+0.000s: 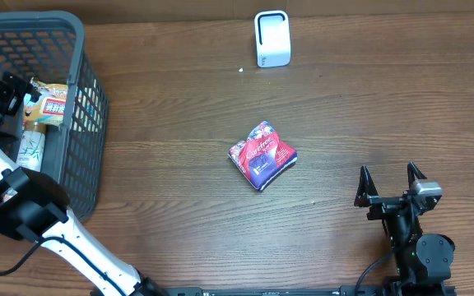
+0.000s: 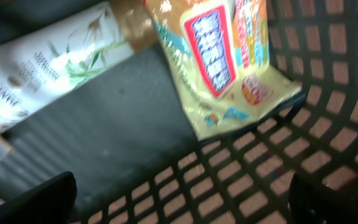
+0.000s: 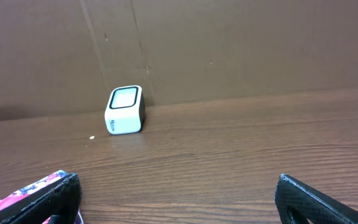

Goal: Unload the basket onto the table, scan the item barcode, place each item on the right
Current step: 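Return the left gripper into the basket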

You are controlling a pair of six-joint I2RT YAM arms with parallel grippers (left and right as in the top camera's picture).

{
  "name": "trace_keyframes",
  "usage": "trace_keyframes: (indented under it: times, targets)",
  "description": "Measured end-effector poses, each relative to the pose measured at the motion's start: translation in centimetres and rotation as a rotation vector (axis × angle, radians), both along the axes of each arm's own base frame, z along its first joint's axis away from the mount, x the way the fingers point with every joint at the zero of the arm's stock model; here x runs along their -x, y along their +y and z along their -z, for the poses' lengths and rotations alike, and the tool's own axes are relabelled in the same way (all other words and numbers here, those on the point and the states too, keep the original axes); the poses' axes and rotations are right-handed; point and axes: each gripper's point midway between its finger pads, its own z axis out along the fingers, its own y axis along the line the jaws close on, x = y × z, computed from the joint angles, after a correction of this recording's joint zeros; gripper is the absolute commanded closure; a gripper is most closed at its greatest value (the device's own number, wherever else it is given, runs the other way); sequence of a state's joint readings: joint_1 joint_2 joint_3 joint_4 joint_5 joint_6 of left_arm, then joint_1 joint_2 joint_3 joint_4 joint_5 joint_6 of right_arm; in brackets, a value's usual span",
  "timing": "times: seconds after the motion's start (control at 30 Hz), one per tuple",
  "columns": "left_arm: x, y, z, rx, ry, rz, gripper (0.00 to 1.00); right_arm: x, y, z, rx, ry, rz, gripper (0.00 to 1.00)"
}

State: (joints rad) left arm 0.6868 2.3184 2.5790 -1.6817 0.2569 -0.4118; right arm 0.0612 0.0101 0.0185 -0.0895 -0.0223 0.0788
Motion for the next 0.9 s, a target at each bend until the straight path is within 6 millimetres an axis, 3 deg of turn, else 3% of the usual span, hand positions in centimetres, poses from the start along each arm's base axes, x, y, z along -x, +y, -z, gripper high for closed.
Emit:
trace_keyframes:
  times: [0.2,0.3,0.5,0.6,0.77,0.9]
  targets:
    - [0.5,-0.8,-3.2,-0.085,-0.032,0.034,0.0,0.0,0.0,0.0,0.0,0.001,-0.001,0.0]
    - [0.7,-0.9,-3.7,-0.119,-0.016,0.014,0.0,0.0,0.0,0.0,0.0,0.001,0.0,0.0]
    - [1.4,-0.4,-1.4,-0.133,0.077,-0.033,0.0,0.0,0.0,0.0,0.0,0.0,-0.001,0.0]
    - [0.2,0.1,-0.2,-0.175,0.077,-0.033,0.0,0.0,0.0,0.0,0.0,0.0,-0.001,0.0]
    - [-2.4,-0.6,-0.4,-0.223,0.019,-0.005,0.0,0.0,0.0,0.0,0.0,0.0,-0.001,0.0]
    - [-2.8,-1.0,0.7,-0.26,0.059,0.013,0.0,0.0,0.0,0.0,0.0,0.0,0.0,0.0]
